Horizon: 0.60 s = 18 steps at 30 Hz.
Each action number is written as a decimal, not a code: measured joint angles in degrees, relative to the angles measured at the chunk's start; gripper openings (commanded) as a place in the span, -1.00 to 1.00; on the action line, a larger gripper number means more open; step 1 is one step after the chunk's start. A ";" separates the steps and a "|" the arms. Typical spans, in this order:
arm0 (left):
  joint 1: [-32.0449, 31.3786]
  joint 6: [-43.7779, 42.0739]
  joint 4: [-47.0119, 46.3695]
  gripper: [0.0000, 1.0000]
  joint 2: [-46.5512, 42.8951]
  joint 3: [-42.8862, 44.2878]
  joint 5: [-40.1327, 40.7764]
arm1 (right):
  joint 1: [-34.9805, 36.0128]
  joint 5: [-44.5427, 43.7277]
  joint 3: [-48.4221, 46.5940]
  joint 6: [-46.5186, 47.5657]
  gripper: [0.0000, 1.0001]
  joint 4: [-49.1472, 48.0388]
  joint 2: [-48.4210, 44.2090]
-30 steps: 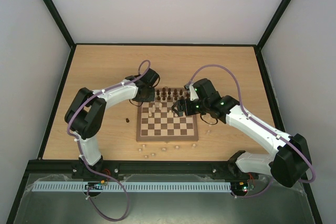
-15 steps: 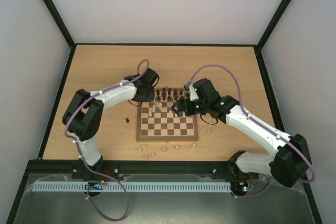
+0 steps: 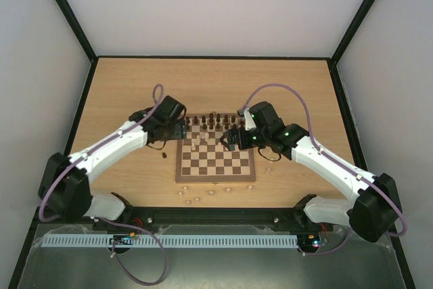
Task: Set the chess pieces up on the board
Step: Pick up the chess piece at the center of the board.
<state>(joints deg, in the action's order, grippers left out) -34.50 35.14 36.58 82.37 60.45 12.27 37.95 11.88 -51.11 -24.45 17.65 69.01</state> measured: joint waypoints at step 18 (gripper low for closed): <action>-0.48 8.74 5.51 0.80 -11.23 -12.96 0.22 | 0.00 2.16 0.28 -0.02 0.97 -0.90 -0.31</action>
<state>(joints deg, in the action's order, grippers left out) -34.98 43.88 42.09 71.13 47.48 12.49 37.95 14.04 -50.83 -24.47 16.75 68.71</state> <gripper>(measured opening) 0.933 0.987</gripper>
